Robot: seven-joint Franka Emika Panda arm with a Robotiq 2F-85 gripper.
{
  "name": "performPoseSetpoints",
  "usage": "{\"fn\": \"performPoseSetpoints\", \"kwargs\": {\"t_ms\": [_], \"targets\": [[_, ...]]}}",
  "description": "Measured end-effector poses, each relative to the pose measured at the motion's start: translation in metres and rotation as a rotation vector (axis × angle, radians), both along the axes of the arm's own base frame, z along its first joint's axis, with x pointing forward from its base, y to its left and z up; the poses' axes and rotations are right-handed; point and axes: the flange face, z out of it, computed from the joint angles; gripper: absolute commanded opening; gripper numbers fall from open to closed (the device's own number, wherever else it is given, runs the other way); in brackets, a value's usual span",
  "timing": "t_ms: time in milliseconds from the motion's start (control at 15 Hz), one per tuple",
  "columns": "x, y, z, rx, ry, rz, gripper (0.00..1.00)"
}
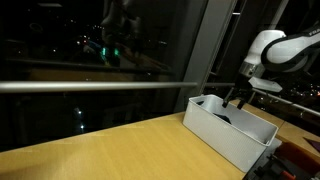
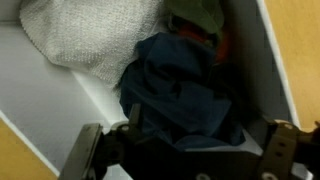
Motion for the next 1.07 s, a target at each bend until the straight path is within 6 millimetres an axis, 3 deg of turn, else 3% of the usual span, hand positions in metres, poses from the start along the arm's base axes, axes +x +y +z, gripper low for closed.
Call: {"fn": "performPoseSetpoints", "kwargs": {"t_ms": [267, 467, 533, 667, 933, 1067], "targets": [[0.014, -0.014, -0.061, 0.050, 0.048, -0.026, 1.00], [0.031, -0.018, -0.094, 0.083, 0.075, -0.039, 1.00], [0.036, -0.020, -0.103, 0.090, 0.080, -0.046, 0.75], [0.046, -0.029, -0.122, 0.104, 0.097, -0.066, 0.66], [0.050, -0.048, -0.171, 0.145, 0.170, -0.125, 0.34], [0.052, -0.051, -0.179, 0.164, 0.194, -0.149, 0.20]]}}
